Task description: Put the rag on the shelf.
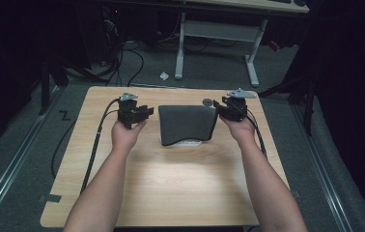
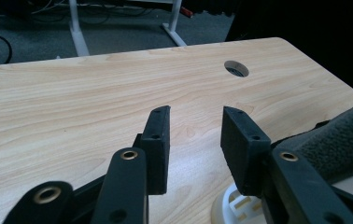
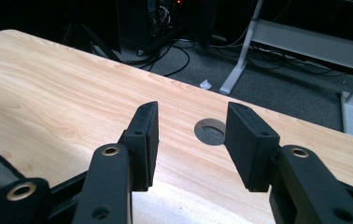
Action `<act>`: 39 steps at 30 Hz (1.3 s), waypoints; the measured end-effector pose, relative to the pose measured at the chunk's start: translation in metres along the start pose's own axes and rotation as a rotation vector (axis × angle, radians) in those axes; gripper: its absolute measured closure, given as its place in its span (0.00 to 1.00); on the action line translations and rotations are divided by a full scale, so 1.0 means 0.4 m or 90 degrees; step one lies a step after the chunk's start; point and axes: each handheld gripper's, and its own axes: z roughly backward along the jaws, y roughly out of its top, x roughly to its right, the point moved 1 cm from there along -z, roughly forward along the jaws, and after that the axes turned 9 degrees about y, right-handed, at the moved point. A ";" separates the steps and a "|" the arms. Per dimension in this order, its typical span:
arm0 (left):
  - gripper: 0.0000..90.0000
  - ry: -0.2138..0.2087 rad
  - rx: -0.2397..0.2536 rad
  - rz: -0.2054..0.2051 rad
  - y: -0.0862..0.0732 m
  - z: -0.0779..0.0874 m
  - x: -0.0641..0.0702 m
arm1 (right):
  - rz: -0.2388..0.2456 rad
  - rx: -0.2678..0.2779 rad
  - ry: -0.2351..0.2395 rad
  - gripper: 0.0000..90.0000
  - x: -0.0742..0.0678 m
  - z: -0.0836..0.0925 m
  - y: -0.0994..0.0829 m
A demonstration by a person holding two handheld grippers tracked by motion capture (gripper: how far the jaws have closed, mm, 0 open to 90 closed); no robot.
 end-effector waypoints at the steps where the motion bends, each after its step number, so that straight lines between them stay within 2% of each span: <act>1: 0.70 -0.002 -0.003 -0.001 -0.003 0.003 -0.001 | 0.002 0.001 -0.001 0.62 -0.003 0.003 -0.004; 3: 0.69 0.003 -0.007 -0.015 -0.009 0.007 0.002 | 0.010 -0.003 -0.004 0.63 -0.008 0.008 -0.011; 5: 0.69 0.006 0.003 -0.025 -0.016 0.017 0.006 | 0.016 -0.003 -0.008 0.64 -0.011 0.017 -0.018; 8: 0.69 0.005 0.013 -0.021 -0.026 0.034 0.007 | 0.018 0.000 -0.017 0.65 -0.016 0.031 -0.026; 12: 0.67 0.017 0.022 -0.030 -0.044 0.061 0.006 | 0.024 -0.001 -0.027 0.65 -0.020 0.055 -0.037; 14: 0.66 0.014 0.022 -0.032 -0.054 0.075 0.007 | 0.028 -0.006 -0.027 0.64 -0.024 0.070 -0.041; 16: 0.64 0.017 0.022 -0.041 -0.064 0.089 0.012 | 0.038 0.010 -0.029 0.64 -0.032 0.089 -0.048; 19: 0.63 0.011 0.029 -0.048 -0.080 0.114 0.022 | 0.038 0.004 -0.028 0.62 -0.045 0.114 -0.057; 21: 0.62 0.007 0.034 -0.050 -0.092 0.130 0.029 | 0.052 0.019 -0.029 0.62 -0.061 0.133 -0.071; 22: 0.62 0.005 0.034 -0.052 -0.100 0.141 0.034 | 0.053 0.014 -0.028 0.61 -0.065 0.139 -0.073; 23: 0.61 0.005 0.037 -0.056 -0.106 0.148 0.036 | 0.053 0.006 -0.026 0.61 -0.073 0.147 -0.079; 25: 0.60 -0.001 0.041 -0.058 -0.120 0.169 0.043 | 0.065 0.023 -0.023 0.60 -0.088 0.163 -0.091; 27: 0.60 -0.008 0.042 -0.059 -0.134 0.190 0.049 | 0.070 0.005 -0.017 0.58 -0.106 0.177 -0.100; 29: 0.60 -0.011 0.047 -0.062 -0.151 0.211 0.057 | 0.082 0.027 -0.013 0.59 -0.127 0.197 -0.115; 33: 0.59 -0.020 0.048 -0.063 -0.193 0.250 0.071 | 0.077 0.018 0.004 0.57 -0.176 0.226 -0.144; 35: 0.58 -0.025 0.043 -0.062 -0.220 0.266 0.079 | 0.082 0.032 0.015 0.58 -0.203 0.238 -0.165; 37: 0.58 -0.026 0.025 -0.075 -0.252 0.277 0.088 | 0.078 0.021 0.027 0.57 -0.231 0.244 -0.186; 39: 0.57 -0.026 0.009 -0.091 -0.289 0.288 0.100 | 0.089 0.016 0.031 0.57 -0.262 0.249 -0.211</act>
